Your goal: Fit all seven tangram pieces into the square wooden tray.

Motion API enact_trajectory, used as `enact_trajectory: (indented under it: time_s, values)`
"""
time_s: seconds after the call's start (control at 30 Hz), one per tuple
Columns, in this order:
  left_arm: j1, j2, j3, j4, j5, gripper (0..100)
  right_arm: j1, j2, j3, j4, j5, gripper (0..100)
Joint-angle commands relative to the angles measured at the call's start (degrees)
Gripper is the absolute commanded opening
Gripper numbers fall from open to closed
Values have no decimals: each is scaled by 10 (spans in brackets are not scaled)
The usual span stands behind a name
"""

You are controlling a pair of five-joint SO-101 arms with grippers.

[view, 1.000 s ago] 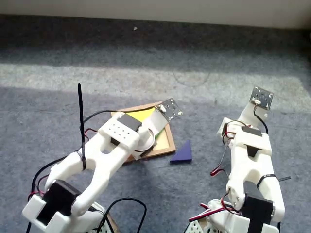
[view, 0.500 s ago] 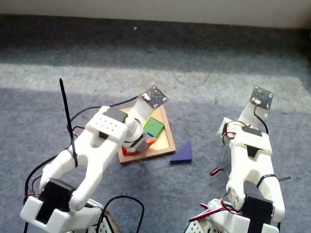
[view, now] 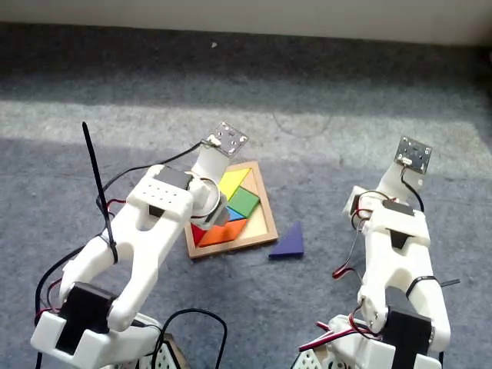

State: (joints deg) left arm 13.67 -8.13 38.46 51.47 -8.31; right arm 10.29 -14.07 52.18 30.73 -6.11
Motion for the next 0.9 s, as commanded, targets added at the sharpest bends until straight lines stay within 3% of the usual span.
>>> enact_trajectory:
  time_s: [0.0,0.53,0.87]
  values:
    - [-5,-2,-27,-23,15,251,-6,-3,-20,-10,-3,274]
    - [-8,69,-21,-4,14,214,-5,-3,-20,-10,-3,274]
    - [-77,87,-92,68,18,196,-4,-3,-20,-10,-3,274]
